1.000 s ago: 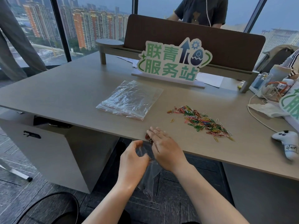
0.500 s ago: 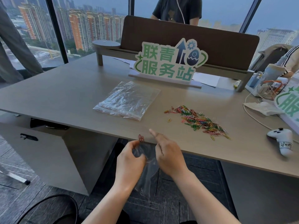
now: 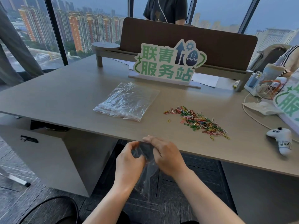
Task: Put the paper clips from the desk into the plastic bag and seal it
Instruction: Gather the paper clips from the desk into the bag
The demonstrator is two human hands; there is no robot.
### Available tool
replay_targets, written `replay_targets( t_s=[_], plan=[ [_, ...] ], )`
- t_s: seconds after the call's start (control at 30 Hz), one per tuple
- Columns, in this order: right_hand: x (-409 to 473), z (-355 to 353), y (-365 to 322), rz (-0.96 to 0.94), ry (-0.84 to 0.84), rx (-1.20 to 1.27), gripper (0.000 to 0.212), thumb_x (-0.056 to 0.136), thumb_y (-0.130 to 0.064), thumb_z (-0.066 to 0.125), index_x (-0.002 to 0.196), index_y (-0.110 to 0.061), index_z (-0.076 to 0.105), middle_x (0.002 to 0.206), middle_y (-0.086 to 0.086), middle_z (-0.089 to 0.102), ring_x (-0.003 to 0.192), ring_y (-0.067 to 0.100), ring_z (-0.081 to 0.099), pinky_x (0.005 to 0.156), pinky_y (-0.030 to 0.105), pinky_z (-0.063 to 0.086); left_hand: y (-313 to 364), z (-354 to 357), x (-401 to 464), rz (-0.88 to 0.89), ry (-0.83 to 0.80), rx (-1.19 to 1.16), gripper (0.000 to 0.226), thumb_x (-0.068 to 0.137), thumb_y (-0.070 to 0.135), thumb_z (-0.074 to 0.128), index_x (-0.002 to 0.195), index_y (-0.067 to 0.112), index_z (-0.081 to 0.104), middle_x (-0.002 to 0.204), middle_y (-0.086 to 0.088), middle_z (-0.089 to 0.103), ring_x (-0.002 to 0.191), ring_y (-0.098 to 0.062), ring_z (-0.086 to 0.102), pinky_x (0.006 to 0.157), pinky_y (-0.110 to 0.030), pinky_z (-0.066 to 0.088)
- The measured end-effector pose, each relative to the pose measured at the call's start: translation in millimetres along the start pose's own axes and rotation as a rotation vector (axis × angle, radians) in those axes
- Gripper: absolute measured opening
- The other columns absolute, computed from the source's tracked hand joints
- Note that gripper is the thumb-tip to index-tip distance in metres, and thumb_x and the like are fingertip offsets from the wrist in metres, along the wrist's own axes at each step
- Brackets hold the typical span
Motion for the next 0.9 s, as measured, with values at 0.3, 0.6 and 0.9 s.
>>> replay_targets(
  t_s=[0.3,0.6,0.9],
  plan=[
    [51,-59,76,0.436,0.018,-0.344,0.059,0.093,-0.027,0.042,0.149,-0.021,0.026,0.159,0.004,0.021,0.147,0.024,0.01,0.12,0.043,0.008,4,12,0,-0.021,-0.09,0.048,0.042,0.088,0.005,0.062,0.119,0.032,0.059,0.111,0.018,0.062,0.084,-0.013,0.074,0.068,-0.027,0.057],
    [67,-67,134,0.649,-0.081,-0.433,0.064,0.092,-0.062,0.021,0.15,-0.035,0.017,0.162,0.004,0.004,0.147,0.033,-0.001,0.119,0.049,0.002,-2,25,2,-0.056,-0.138,0.027,0.042,0.089,0.003,0.062,0.107,0.04,0.054,0.107,0.025,0.058,0.086,-0.014,0.074,0.076,-0.026,0.06],
    [53,-48,109,0.426,-0.036,-0.351,0.051,0.099,-0.043,0.026,0.147,-0.028,0.031,0.159,0.003,0.023,0.146,0.023,0.015,0.118,0.043,0.014,-1,37,-1,-0.055,-0.168,0.026,0.042,0.087,0.004,0.062,0.106,0.042,0.055,0.108,0.026,0.059,0.089,-0.017,0.074,0.083,-0.033,0.059]
  ],
)
Point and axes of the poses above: each hand's wrist, its own x-axis towards the middle knuckle, its own z-axis out of the palm, y = z × x, the point moved 1 cm from there along x, towards the middle knuckle
